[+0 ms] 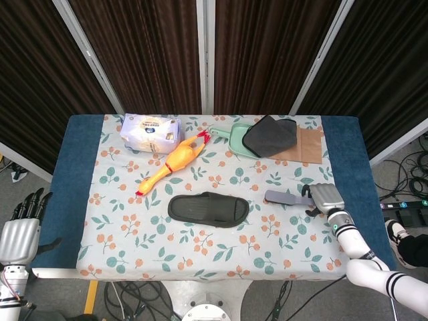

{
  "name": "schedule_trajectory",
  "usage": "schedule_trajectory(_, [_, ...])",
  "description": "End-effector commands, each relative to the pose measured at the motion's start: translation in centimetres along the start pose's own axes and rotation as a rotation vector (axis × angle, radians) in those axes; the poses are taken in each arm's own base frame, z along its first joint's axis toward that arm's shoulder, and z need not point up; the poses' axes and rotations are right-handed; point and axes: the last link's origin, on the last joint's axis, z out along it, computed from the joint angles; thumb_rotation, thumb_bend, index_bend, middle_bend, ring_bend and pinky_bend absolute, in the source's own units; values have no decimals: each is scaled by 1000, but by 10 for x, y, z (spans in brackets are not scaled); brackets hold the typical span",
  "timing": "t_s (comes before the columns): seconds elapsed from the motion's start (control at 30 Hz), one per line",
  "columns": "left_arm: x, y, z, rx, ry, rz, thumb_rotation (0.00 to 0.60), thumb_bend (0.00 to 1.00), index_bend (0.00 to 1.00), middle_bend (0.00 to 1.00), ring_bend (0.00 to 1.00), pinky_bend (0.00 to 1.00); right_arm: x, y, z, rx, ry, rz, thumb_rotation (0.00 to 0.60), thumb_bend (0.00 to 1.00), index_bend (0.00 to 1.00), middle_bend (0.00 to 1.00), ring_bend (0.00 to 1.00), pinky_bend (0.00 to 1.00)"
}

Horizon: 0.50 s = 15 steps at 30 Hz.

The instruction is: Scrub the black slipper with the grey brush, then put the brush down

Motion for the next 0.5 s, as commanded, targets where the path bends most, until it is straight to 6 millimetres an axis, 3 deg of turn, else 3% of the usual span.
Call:
schedule_trajectory(0.03, [0, 0, 0, 2, 0, -2, 600, 59, 119, 120, 34, 158, -2, -4, 2, 3, -17, 1, 600, 121, 417, 472, 367, 406])
schedule_trajectory(0.27, [-1, -3, -1, 14, -2, -11, 600, 59, 119, 120, 34, 158, -4, -10, 6, 2, -52, 18, 600, 124, 459, 513, 419, 448])
schedule_trajectory(0.5, [-2, -4, -3, 18, 3, -13, 600, 59, 119, 120, 34, 158, 0, -14, 10, 5, -81, 90, 600, 129, 539, 592, 519, 554])
